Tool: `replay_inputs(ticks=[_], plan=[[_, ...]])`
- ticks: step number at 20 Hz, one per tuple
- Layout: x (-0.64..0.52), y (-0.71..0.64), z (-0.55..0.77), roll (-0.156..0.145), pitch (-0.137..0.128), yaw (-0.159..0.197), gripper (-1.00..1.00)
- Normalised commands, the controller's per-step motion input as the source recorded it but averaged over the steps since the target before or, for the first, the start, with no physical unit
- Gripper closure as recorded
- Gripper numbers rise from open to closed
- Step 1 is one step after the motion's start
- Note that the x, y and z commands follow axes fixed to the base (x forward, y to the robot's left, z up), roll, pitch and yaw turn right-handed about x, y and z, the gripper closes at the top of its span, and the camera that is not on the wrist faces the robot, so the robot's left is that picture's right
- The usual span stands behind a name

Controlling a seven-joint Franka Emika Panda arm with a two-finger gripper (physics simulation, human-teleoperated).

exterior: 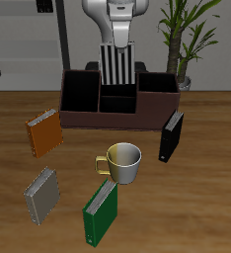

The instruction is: Place the striped book into the back desk caddy's front compartment

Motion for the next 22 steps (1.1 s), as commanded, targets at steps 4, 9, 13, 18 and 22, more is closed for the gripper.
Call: replay_inputs(ticks=[4,9,13,18,22], plan=[[-0.03,0.04,-0.1,0.017,0.025,0.01,1.0],[0.01,-0.08,-0.1,-0.012,0.016,-0.004,1.0],[0.02,-0.14,-0.07,-0.018,0.023,-0.015,1.0],[0.04,-0.05,-0.04,-0.012,0.007,-0.004,1.0],[0.02,-0.01,-0.07,0.001,0.006,-0.007,1.0]])
